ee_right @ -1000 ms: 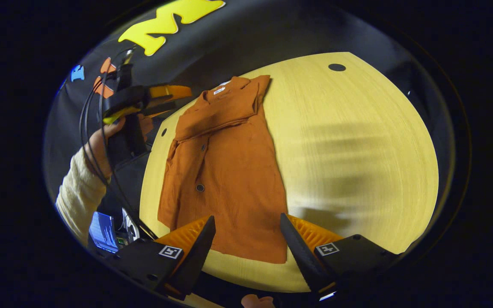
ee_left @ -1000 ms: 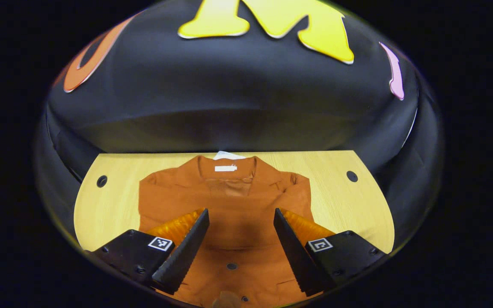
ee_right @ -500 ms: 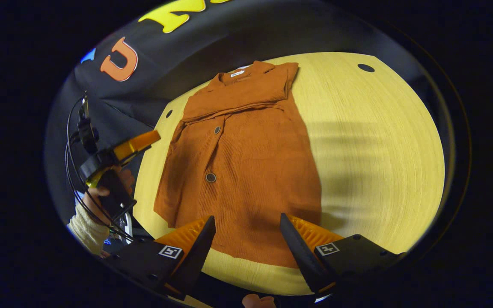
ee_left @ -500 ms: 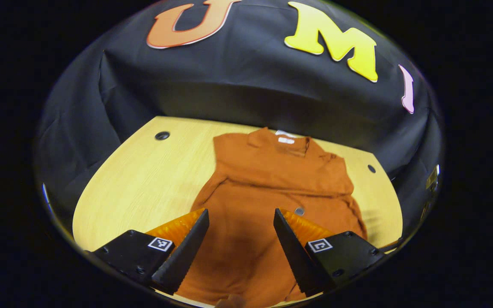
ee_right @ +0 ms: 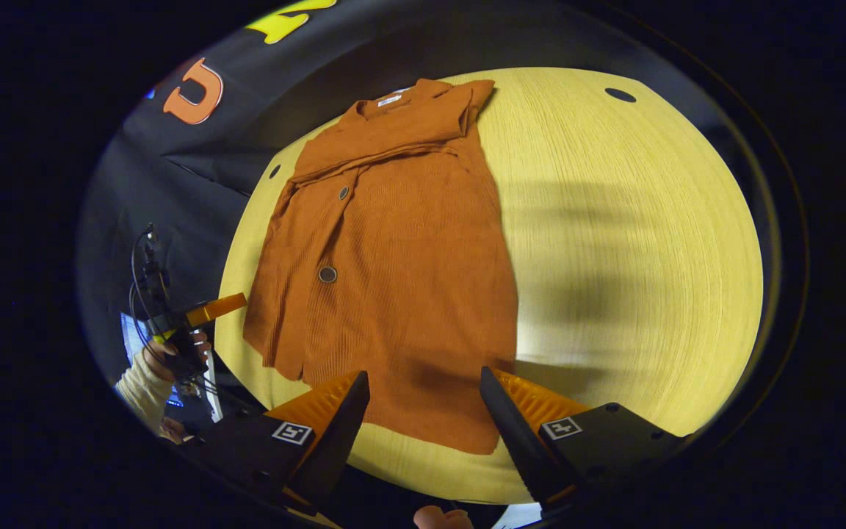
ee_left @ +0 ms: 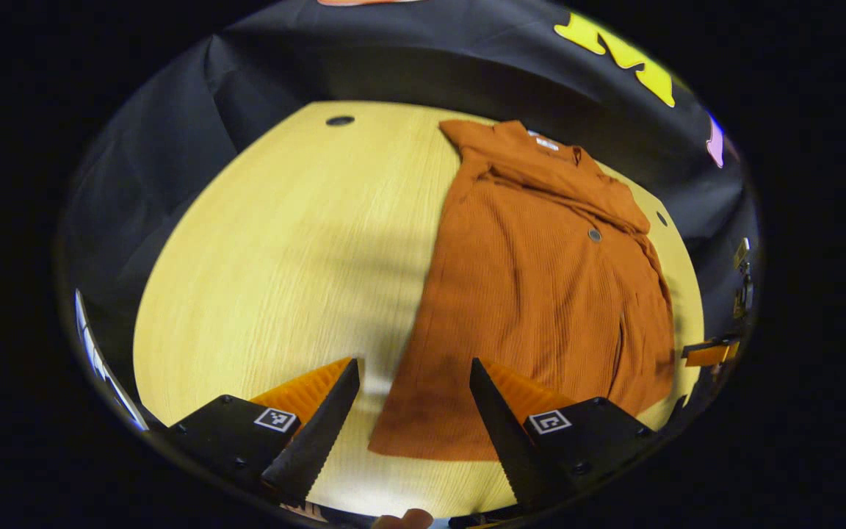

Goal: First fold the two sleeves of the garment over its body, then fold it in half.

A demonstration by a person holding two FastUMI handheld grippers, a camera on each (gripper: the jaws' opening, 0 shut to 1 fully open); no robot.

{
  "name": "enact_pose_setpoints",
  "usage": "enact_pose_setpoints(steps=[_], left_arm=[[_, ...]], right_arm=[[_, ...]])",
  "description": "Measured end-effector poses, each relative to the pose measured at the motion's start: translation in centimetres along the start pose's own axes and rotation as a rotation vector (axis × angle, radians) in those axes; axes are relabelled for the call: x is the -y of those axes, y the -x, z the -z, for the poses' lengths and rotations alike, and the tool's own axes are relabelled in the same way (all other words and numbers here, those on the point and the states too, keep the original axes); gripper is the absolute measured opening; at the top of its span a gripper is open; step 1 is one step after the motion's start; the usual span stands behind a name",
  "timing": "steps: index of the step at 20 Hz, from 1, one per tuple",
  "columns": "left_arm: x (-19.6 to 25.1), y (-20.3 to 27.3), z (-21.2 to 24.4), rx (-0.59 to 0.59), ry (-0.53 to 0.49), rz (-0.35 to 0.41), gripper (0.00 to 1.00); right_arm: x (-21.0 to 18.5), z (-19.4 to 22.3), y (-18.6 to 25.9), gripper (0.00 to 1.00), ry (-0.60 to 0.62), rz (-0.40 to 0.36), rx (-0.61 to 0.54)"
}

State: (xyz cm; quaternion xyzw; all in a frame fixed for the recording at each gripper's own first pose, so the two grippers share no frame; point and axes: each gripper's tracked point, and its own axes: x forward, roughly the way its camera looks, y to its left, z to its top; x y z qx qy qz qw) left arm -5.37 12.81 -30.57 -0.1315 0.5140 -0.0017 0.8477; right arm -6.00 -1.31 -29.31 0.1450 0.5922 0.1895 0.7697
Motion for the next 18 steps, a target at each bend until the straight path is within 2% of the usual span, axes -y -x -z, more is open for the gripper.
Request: enact_pose_setpoints(steps=[1, 2, 3, 4, 5, 6, 8, 10, 11, 12, 15, 17, 18], left_arm=[[0.9, -0.4, 0.5, -0.067, 0.005, 0.056, 0.99], [-0.2, -0.3, 1.0, -0.103, 0.006, 0.09, 1.0], [-0.9, -0.2, 1.0, -0.131, 0.001, 0.091, 0.99], [-2.1, -0.4, 0.6, -0.155, 0.001, 0.09, 0.99], [-2.1, -0.3, 0.2, -0.179, 0.016, 0.125, 0.99], [-1.6, 0.1, 0.3, -0.223, 0.037, 0.177, 0.96], [-0.5, 0.7, 1.3, -0.35, 0.079, 0.298, 0.98], [0.4, 1.2, 2.1, -0.451, 0.091, 0.404, 0.96], [0.4, 1.5, 2.2, -0.469, 0.077, 0.444, 1.0], [0.3, 1.7, 2.2, -0.484, 0.057, 0.475, 0.94], [0.5, 1.5, 1.3, -0.513, 0.08, 0.556, 0.92], [0.2, 1.4, 1.5, -0.521, 0.115, 0.577, 0.91], [0.2, 1.5, 1.3, -0.515, 0.13, 0.594, 0.84]], right_arm=[[0.5, 0.6, 0.2, 0.97, 0.002, -0.021, -0.03], [1.1, 1.3, 0.3, 0.97, 0.002, -0.036, -0.062], [1.8, 1.8, 0.3, 0.93, 0.001, -0.044, -0.09], [2.5, 2.4, 0.7, 0.97, -0.003, -0.06, -0.113], [2.9, 2.7, 1.0, 0.97, -0.011, -0.08, -0.134], [3.4, 3.1, 1.1, 0.96, -0.023, -0.097, -0.151], [3.4, 3.7, 1.3, 0.96, -0.061, -0.163, -0.194], [4.4, 4.7, 1.1, 0.96, -0.105, -0.195, -0.235], [4.8, 5.1, 0.9, 0.96, -0.126, -0.21, -0.261], [4.5, 5.2, 1.1, 0.96, -0.155, -0.252, -0.271], [3.7, 4.8, 0.8, 0.94, -0.207, -0.341, -0.267], [2.8, 4.7, 0.2, 0.92, -0.225, -0.38, -0.269], [2.1, 4.8, -0.2, 0.9, -0.223, -0.392, -0.269]])
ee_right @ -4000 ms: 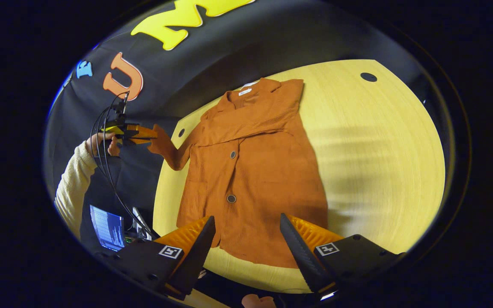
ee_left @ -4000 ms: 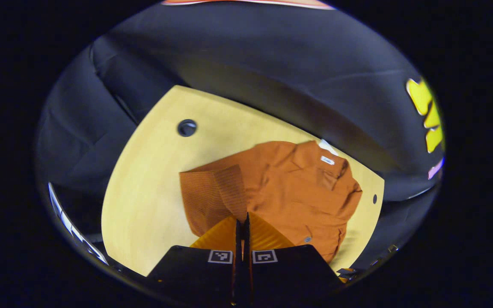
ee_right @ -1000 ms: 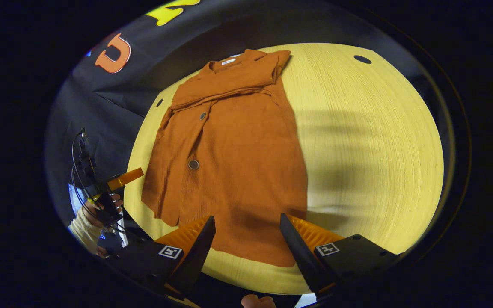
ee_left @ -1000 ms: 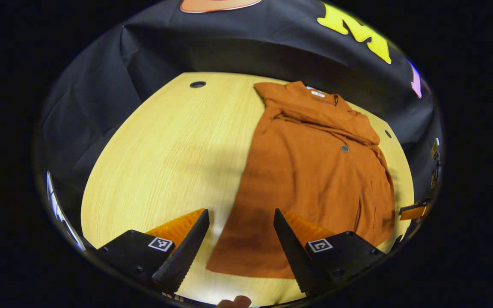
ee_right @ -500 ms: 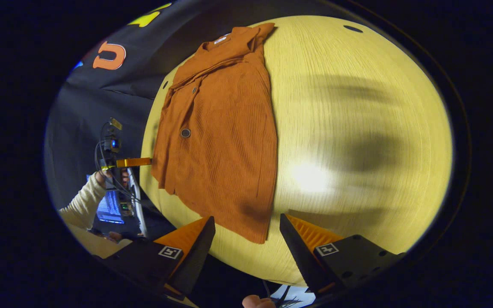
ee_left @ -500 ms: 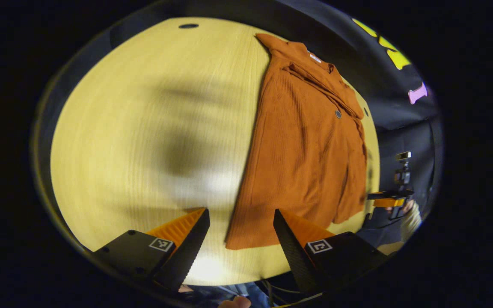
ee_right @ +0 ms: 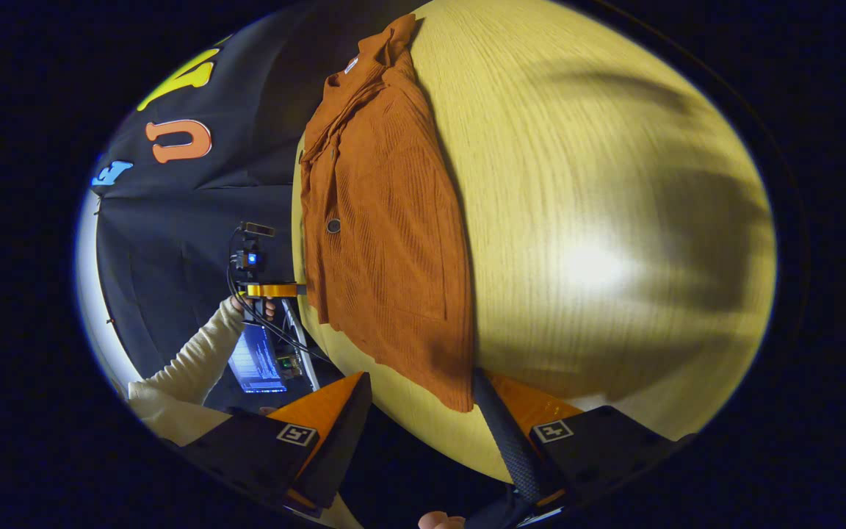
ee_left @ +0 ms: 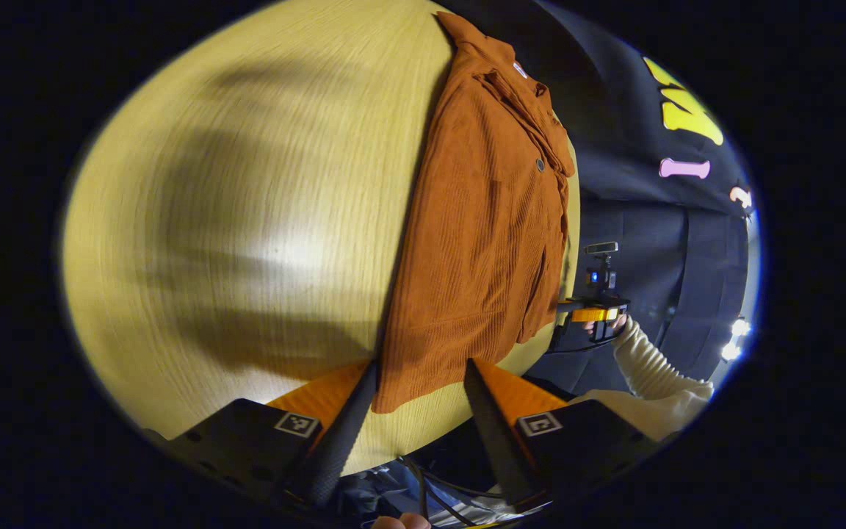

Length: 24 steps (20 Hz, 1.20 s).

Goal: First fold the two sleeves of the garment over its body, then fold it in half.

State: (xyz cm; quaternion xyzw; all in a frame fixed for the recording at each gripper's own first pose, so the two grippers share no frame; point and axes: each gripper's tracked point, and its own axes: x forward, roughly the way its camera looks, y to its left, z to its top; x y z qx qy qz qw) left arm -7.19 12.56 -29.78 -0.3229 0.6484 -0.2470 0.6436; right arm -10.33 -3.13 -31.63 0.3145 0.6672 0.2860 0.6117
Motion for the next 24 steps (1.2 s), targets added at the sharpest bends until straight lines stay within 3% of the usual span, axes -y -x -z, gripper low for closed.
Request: enact_pose_setpoints(steps=[5, 9, 11, 12, 13, 14, 15, 16, 19, 20, 24], left_arm=[[1.4, -1.8, 0.7, -0.032, -0.057, 0.027, 0.79], [1.5, -2.4, 0.9, -0.039, -0.079, 0.014, 0.74], [0.7, -2.8, 0.8, -0.026, -0.07, -0.022, 0.75], [0.3, -2.8, 0.7, -0.02, -0.063, -0.039, 0.54], [-0.2, -2.6, 0.6, -0.012, -0.059, -0.057, 0.46], [-0.5, -2.7, 0.5, -0.008, -0.053, -0.072, 0.29], [-0.5, -2.8, 0.4, -0.001, -0.034, -0.089, 0.2], [-0.2, -2.8, 0.5, 0.005, -0.028, -0.097, 0.13], [-0.1, -3.1, 0.5, 0.02, -0.087, -0.149, 0.09], [0.0, -3.4, 0.4, 0.02, -0.086, -0.174, 0.04], [0.3, -3.4, 0.4, 0.046, -0.071, -0.232, 0.03]], right_arm=[[-1.6, -0.4, -2.2, 0.87, 0.003, -0.044, -0.006], [-2.4, -0.4, -3.7, 0.71, -0.014, -0.065, -0.011], [-1.4, -0.8, -4.6, 0.67, -0.012, -0.022, -0.012], [-1.6, -1.0, -4.8, 0.45, -0.032, -0.022, -0.013], [-1.7, -0.9, -5.1, 0.33, -0.039, -0.02, -0.01], [-0.9, -1.2, -5.1, 0.3, -0.035, 0.0, -0.009], [-0.9, -1.2, -5.1, 0.28, -0.045, 0.01, -0.006], [-1.1, -1.1, -5.1, 0.11, -0.05, 0.015, -0.005], [-1.5, -0.5, -6.0, 0.06, 0.013, 0.043, 0.007], [-1.2, -1.3, -5.4, 0.06, 0.047, 0.057, 0.01], [-1.8, -2.0, -5.7, 0.0, 0.119, 0.091, 0.053]])
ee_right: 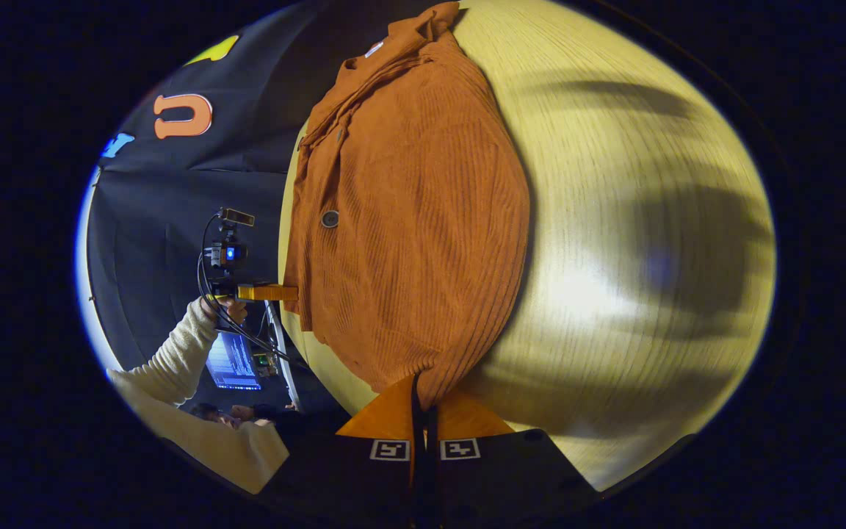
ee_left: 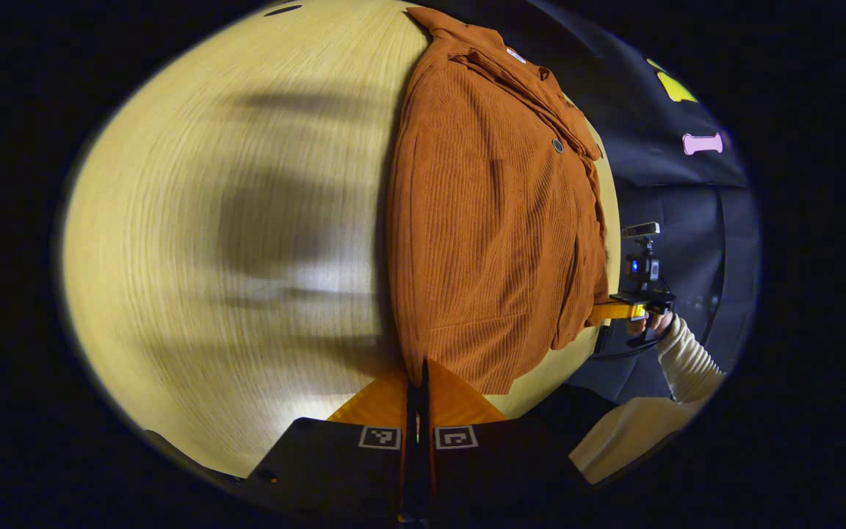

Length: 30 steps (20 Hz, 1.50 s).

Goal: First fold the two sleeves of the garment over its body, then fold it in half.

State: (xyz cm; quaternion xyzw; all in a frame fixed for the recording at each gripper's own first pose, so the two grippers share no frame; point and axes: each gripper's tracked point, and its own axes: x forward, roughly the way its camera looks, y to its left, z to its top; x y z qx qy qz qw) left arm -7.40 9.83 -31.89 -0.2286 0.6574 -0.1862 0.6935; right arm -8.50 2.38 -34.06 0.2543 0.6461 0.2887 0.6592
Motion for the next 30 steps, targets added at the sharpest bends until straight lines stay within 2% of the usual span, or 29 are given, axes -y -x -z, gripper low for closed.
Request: enact_pose_setpoints(steps=[2, 4, 6, 10, 13, 15, 17, 20, 24, 27, 30], left_arm=[[0.4, 0.6, -0.3, 0.028, -0.005, -0.002, 0.03], [1.2, 1.2, -1.1, 0.066, -0.023, 0.002, 0.03], [2.4, 2.2, -2.2, 0.106, -0.068, 0.01, 0.03], [2.7, 2.8, -4.0, 0.173, -0.168, -0.011, 0.02], [1.8, 3.5, -6.4, 0.264, -0.261, -0.052, 0.03], [0.0, 4.1, -8.1, 0.321, -0.33, -0.121, 0.03], [-2.3, 5.2, -8.3, 0.298, -0.396, -0.199, 0.03], [-4.4, 6.3, -9.5, 0.33, -0.453, -0.27, 0.03], [-5.6, 8.3, -13.1, 0.492, -0.457, -0.298, 0.03], [-5.9, 9.5, -15.8, 0.634, -0.439, -0.31, 0.03], [-6.9, 10.1, -17.3, 0.71, -0.444, -0.323, 0.03]], right_arm=[[-0.5, -0.3, 0.9, 0.0, 0.014, -0.025, 0.024], [-2.3, -1.2, 2.9, 0.0, 0.028, -0.082, 0.056], [-4.9, -1.5, 5.2, 0.0, 0.066, -0.13, 0.1], [-8.3, -5.5, 6.6, 0.0, 0.154, -0.189, 0.168], [-10.9, -8.1, 7.0, 0.0, 0.24, -0.198, 0.194], [-12.1, -10.6, 8.3, 0.0, 0.283, -0.206, 0.22], [-12.9, -12.5, 9.5, 0.0, 0.332, -0.204, 0.245], [-13.7, -15.0, 10.9, 0.0, 0.378, -0.199, 0.28], [-15.9, -20.5, 11.5, 0.0, 0.403, -0.188, 0.342], [-16.2, -25.4, 11.5, 0.0, 0.409, -0.174, 0.398], [-15.8, -30.2, 11.3, 0.0, 0.408, -0.149, 0.451]])
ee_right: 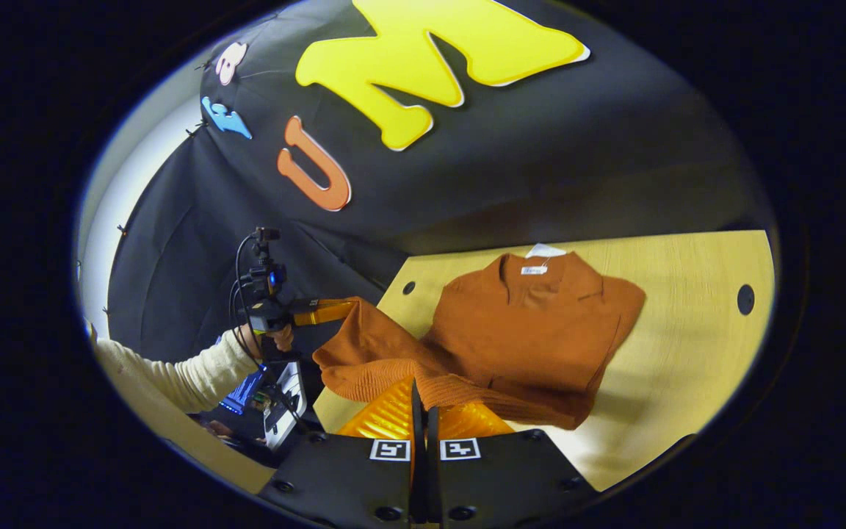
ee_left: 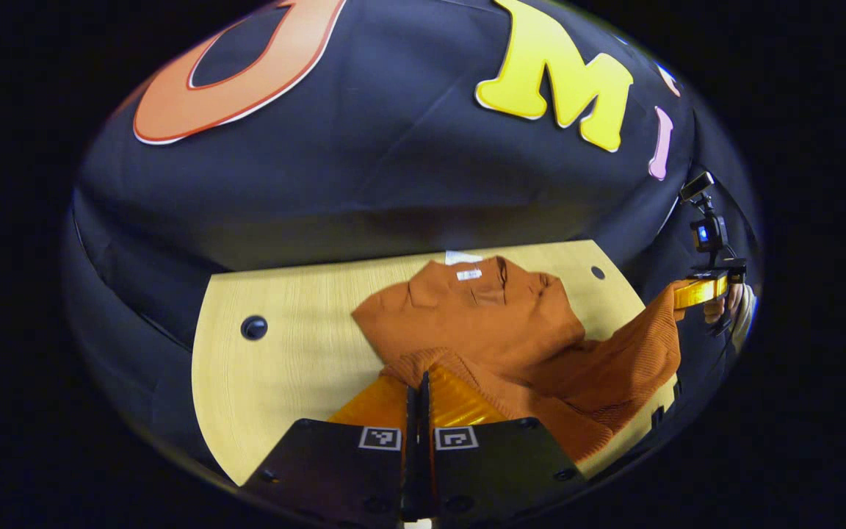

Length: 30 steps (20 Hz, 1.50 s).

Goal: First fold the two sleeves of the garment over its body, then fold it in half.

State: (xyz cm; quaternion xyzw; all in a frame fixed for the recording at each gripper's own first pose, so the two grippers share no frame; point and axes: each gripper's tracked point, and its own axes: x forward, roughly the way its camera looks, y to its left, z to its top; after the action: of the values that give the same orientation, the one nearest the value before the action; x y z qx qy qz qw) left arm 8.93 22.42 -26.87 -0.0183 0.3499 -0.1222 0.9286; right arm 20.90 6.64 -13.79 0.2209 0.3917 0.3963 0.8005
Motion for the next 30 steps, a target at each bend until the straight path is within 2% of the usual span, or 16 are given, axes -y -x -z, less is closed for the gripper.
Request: enact_pose_setpoints(steps=[5, 9, 10, 12, 14, 20, 25, 27, 28, 30], left_arm=[[-2.9, -2.6, -1.3, 0.027, 0.01, -0.047, 0.02], [-4.1, -9.3, -2.4, 0.05, 0.044, -0.085, 0.02], [-4.3, -10.4, -2.0, 0.047, 0.076, -0.092, 0.03], [-5.2, -12.3, -0.9, 0.026, 0.138, -0.117, 0.03], [-5.4, -13.9, 0.0, 0.017, 0.183, -0.11, 0.03], [-6.2, -16.8, 1.2, 0.003, 0.214, -0.143, 0.03], [-5.8, -16.9, -0.4, 0.076, 0.273, -0.089, 0.06], [-5.2, -16.8, -0.9, 0.1, 0.301, -0.065, 0.1], [-5.1, -17.1, -0.9, 0.107, 0.306, -0.058, 0.12], [-4.2, -16.6, -1.7, 0.136, 0.326, -0.02, 0.18]], right_arm=[[6.4, -5.1, -3.7, 0.0, -0.051, 0.09, 0.081], [13.3, -7.0, -6.6, 0.0, -0.182, 0.178, 0.146], [15.1, -7.2, -7.2, 0.0, -0.219, 0.206, 0.166], [19.1, -7.0, -8.1, 0.0, -0.292, 0.311, 0.187], [21.5, -6.7, -9.1, 0.0, -0.325, 0.335, 0.193], [23.1, -6.0, -10.6, 0.01, -0.375, 0.394, 0.191], [23.1, -6.7, -10.8, 0.06, -0.387, 0.392, 0.226], [22.9, -7.5, -9.5, 0.11, -0.383, 0.395, 0.237], [22.7, -7.6, -10.8, 0.28, -0.384, 0.375, 0.248], [22.2, -8.2, -10.1, 0.64, -0.375, 0.376, 0.261]])
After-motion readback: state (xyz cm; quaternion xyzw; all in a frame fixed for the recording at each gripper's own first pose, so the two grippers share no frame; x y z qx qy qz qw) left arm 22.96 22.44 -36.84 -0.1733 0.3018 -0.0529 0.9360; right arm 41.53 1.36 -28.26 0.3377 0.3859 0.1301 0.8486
